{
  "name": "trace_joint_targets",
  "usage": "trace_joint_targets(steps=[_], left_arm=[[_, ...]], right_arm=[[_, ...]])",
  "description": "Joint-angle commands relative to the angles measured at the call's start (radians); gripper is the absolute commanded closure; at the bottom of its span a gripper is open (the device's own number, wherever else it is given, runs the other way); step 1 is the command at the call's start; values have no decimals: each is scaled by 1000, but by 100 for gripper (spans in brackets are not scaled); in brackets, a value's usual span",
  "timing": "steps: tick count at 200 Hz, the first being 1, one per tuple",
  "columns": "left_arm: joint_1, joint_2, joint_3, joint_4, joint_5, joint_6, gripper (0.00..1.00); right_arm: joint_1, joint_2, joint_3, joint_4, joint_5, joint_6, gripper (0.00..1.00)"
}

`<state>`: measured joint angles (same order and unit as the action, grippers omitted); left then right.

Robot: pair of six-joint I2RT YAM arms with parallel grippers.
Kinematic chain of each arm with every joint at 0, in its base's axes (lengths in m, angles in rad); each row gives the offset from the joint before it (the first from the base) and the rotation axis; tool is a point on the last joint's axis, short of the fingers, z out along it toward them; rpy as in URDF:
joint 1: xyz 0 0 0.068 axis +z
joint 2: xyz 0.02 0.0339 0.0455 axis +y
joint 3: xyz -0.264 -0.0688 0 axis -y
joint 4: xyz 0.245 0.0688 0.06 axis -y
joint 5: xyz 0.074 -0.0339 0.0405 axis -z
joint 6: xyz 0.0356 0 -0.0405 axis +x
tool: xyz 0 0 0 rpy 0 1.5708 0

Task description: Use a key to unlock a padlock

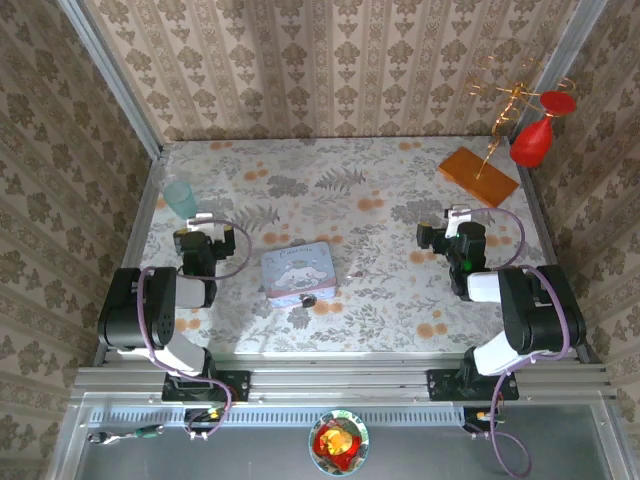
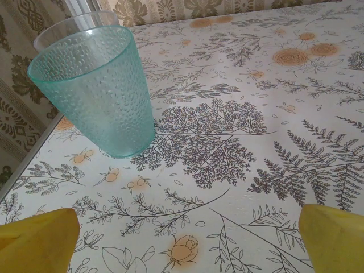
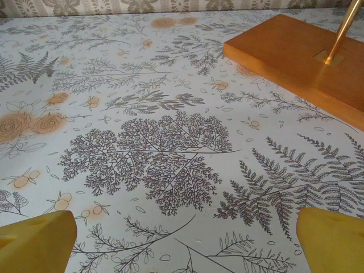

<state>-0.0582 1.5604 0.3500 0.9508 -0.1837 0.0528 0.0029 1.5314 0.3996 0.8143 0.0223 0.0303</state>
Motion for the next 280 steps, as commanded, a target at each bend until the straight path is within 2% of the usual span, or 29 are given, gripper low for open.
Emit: trace_joint_targets(steps=[1,218,245,264,280], left_arm=[[-3,2,19,26,-14,8,0],[3,1,21,23,-3,7,0],[-17,-3,-6,67,44,47,0],[-36,-54,-53,119,22,65,0],[-57,-165,-75,67,-19,74,0]], right_arm=[[-1,-3,18,19,-2,2,0],[1,-4,17,19,-1,1,0],[0,-7,10,28,-13,-6,0],[9,-22,0,38,-28,-22,0],[30,-72,-20,32,-34,-52,0]])
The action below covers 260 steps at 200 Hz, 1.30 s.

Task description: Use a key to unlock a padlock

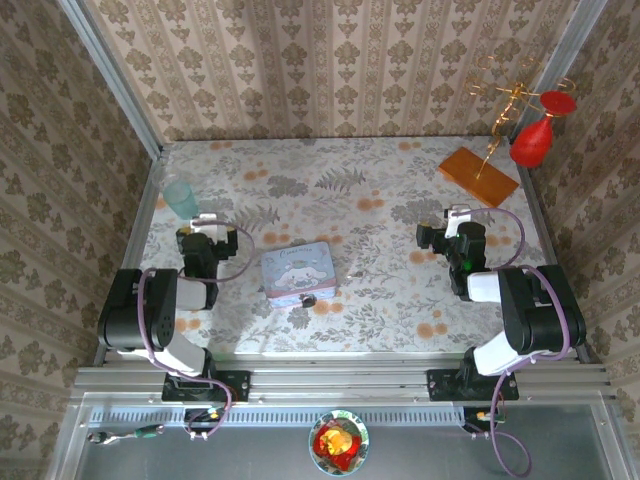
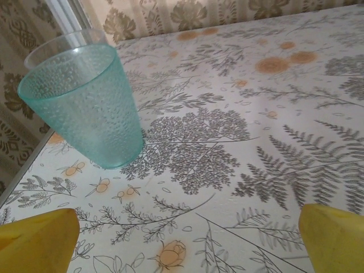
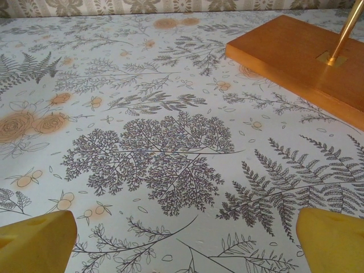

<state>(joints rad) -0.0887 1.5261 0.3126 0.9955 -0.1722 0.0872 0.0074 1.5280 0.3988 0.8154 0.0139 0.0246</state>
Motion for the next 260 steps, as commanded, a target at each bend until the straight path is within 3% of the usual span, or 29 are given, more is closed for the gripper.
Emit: trace_joint_targets(steps=[1,15,50,72,95,116,124,142,167,185,218,260], left_arm=[[-28,-140,-38,16,-32,41,0],[-47,-271,-18,-142,-71,30,0],[-57,-573,89,-595,-122,-188,0],[-20,-720,180,-899,-184,-491,0],[74,-798,263,-1124,-46,-695,0],[161,-841,229,-1140,156,-859,0],[190,-868,178,-1107,225,-940,0],[250,-921,55,-928,417,-951,0],[247,-911,72,-1038,487,-857,0],[199,-864,99,-1109,492,-780,0],[21,-801,118,-1167,366,-683,0],[-136,-752,180,-1232,255,-602,0]], right_arm=[[26,-73,-20,29,-25,-48,0],[40,-129,-5,-66,-22,-62,0],[59,-340,84,-384,-28,-18,0],[60,-470,155,-582,-57,95,0],[59,-575,265,-854,11,280,0],[54,-635,278,-1013,161,529,0],[39,-660,247,-995,146,592,0],[14,-716,203,-949,-59,526,0],[29,-778,186,-1009,-168,529,1],[87,-806,175,-1038,-194,548,3],[312,-769,178,-1015,-84,585,4],[636,-498,323,-1000,88,581,5]])
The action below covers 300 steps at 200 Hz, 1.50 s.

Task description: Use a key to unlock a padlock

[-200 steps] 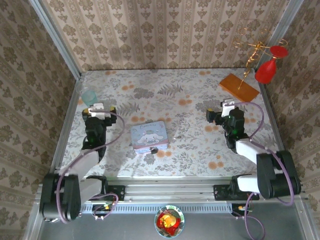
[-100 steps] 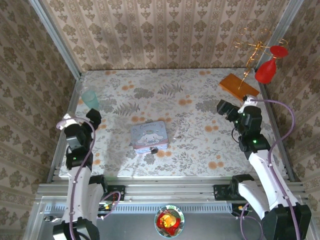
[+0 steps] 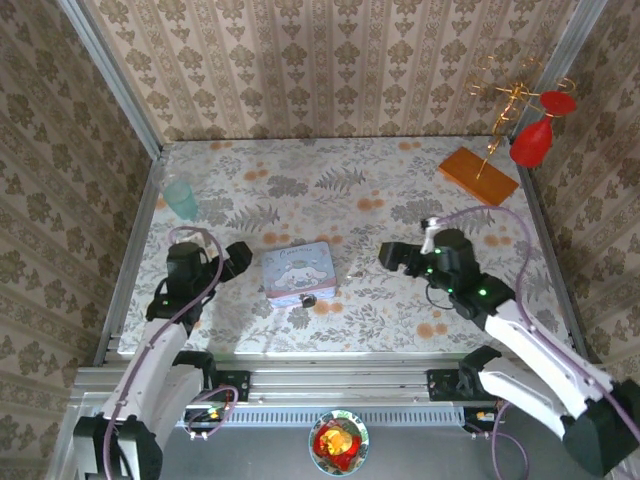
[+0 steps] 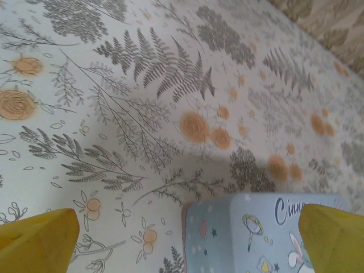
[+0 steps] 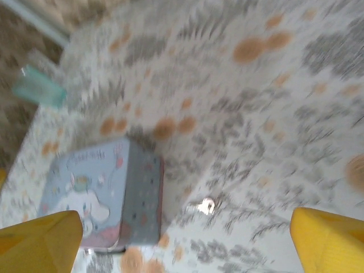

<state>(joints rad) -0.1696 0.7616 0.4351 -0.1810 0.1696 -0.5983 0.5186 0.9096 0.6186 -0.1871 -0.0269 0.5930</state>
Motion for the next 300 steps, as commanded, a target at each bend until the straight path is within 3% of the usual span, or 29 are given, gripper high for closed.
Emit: trace_joint_targets(steps=[1,24,53,83,121,140,169,300], left_arm=[[-55,13,58,-56,-89,83,0],[-66,26,60,-69,-97,71,0],[-86,33,47,-64,-113,93,0],[-93,31,18,-33,-131,119,0],[-94,-15,-57,38,-160,161,0],[-94,-50,-102,91,-139,162,0],[-94,-89,-135,132,-143,157,0],[-94,-107,-148,152,-146,144,0]], right_arm=[[131,127,110,1,132,11,5],[224,294,231,-80,204,0,5],[258,416,295,-140,219,29,7],[244,526,345,-276,258,80,10],[180,659,421,-443,203,106,18],[153,691,409,-417,158,134,28],[119,736,393,-354,83,172,54],[101,859,402,-197,53,241,63]])
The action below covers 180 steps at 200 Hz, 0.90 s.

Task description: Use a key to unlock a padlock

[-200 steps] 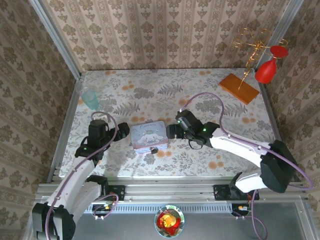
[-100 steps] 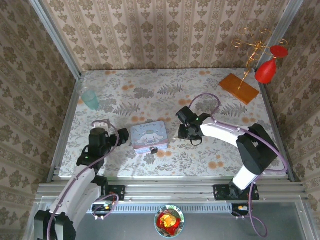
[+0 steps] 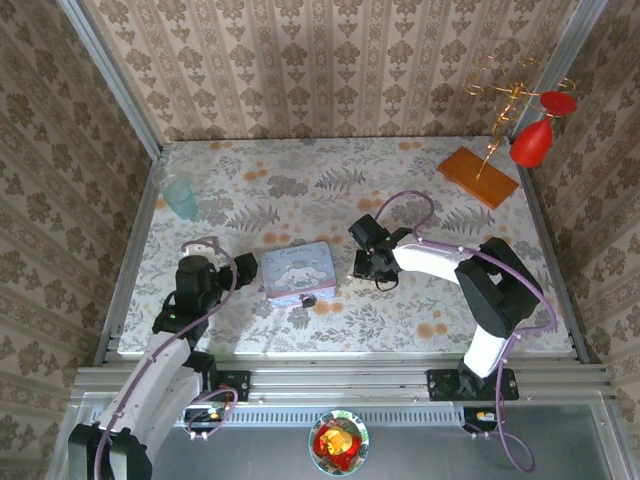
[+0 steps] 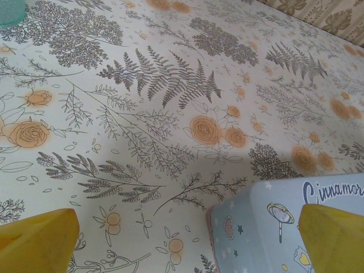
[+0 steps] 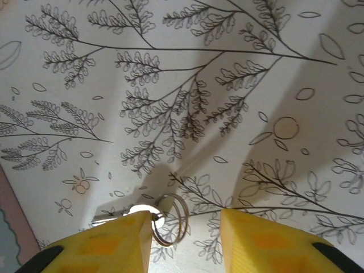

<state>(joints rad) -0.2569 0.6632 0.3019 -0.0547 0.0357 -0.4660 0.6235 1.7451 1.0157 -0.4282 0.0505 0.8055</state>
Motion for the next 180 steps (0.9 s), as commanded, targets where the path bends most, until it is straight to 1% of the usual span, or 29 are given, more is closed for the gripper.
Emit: trace_joint_targets(steps=[1,20,43,91,106,114,140,160,167,180], left_arm=[[-7,-9,-15,25,-13,12,0],[-8,-2,-17,31,-13,12,0],[-8,9,-17,36,-13,13,0],[-9,17,-22,48,-5,15,0],[-10,27,-23,56,-4,15,0],[-10,34,-20,56,-4,17,0],[-13,44,-2,50,4,15,0],[-25,42,-2,96,60,8,0],[-36,46,-3,123,80,2,0],[-61,56,23,136,124,-3,0]], right_arm=[[-4,23,4,45,-25,29,63],[-3,38,8,62,-44,34,64],[-4,54,9,81,-57,40,69],[-3,33,-29,130,-71,58,86],[-5,5,-50,162,-84,77,94],[-7,-31,-77,190,-82,106,98],[-11,-184,-173,278,-70,203,100],[-16,-318,-232,304,-44,275,100],[-18,-345,-253,319,-39,300,100],[-21,-451,-308,366,-28,361,100]])
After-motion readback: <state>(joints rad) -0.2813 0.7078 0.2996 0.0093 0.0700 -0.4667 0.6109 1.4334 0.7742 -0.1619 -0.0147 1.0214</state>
